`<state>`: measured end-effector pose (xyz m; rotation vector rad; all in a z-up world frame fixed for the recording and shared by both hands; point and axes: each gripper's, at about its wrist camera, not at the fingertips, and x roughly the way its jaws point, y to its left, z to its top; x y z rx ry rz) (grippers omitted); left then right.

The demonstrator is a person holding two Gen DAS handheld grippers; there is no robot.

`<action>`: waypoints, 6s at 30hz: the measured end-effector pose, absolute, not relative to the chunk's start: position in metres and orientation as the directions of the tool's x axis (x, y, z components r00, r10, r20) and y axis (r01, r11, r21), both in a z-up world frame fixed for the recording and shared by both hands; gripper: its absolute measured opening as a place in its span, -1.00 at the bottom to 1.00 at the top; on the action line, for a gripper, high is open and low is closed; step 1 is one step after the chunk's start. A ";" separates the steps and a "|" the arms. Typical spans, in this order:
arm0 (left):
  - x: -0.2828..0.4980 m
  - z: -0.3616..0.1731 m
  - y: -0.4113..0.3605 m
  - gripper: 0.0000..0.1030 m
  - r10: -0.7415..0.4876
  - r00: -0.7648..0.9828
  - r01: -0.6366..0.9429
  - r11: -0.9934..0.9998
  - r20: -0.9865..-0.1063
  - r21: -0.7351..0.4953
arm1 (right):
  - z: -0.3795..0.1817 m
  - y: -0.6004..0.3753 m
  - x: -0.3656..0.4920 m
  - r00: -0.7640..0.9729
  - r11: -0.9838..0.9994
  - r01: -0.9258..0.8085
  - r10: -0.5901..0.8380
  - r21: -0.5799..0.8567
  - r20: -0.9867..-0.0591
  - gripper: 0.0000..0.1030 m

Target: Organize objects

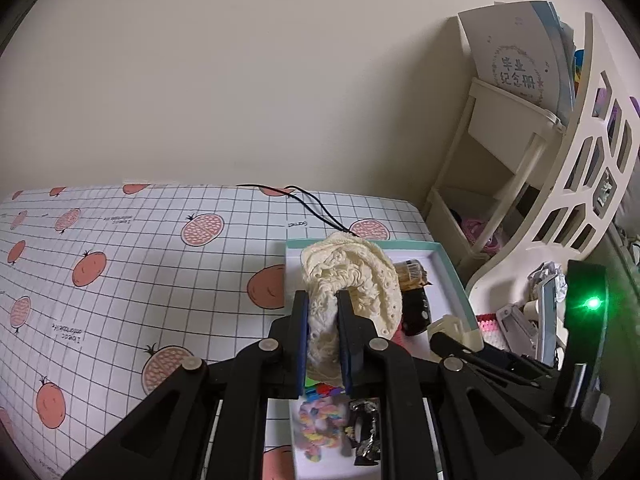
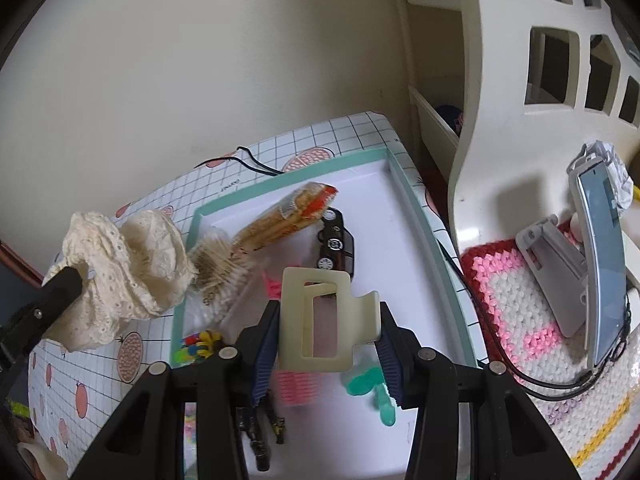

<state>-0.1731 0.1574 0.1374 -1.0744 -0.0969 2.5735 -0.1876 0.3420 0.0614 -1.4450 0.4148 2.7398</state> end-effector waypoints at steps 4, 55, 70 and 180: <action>-0.176 0.137 0.160 -0.74 0.367 -0.654 -0.300 -0.929 -0.662 -0.218 | 0.055 0.344 -0.190 -0.569 -0.965 -0.142 -0.103 0.221 -0.816 -0.07; -0.197 0.063 0.188 -0.62 0.325 -0.486 -0.311 -0.932 -0.811 -0.187 | 0.025 0.337 -0.203 -0.518 -0.977 -0.124 -0.083 0.171 -0.851 -0.06; -0.193 0.090 0.182 -0.28 0.376 -0.507 -0.312 -0.919 -0.775 -0.242 | 0.038 0.334 -0.202 -0.538 -0.974 -0.105 -0.113 0.199 -0.836 -0.03; -0.035 0.097 0.033 1.00 0.021 -0.677 0.005 -0.999 -0.736 -0.033 | 0.068 0.251 -0.023 -0.613 -0.996 -0.009 -0.064 0.088 -0.787 1.00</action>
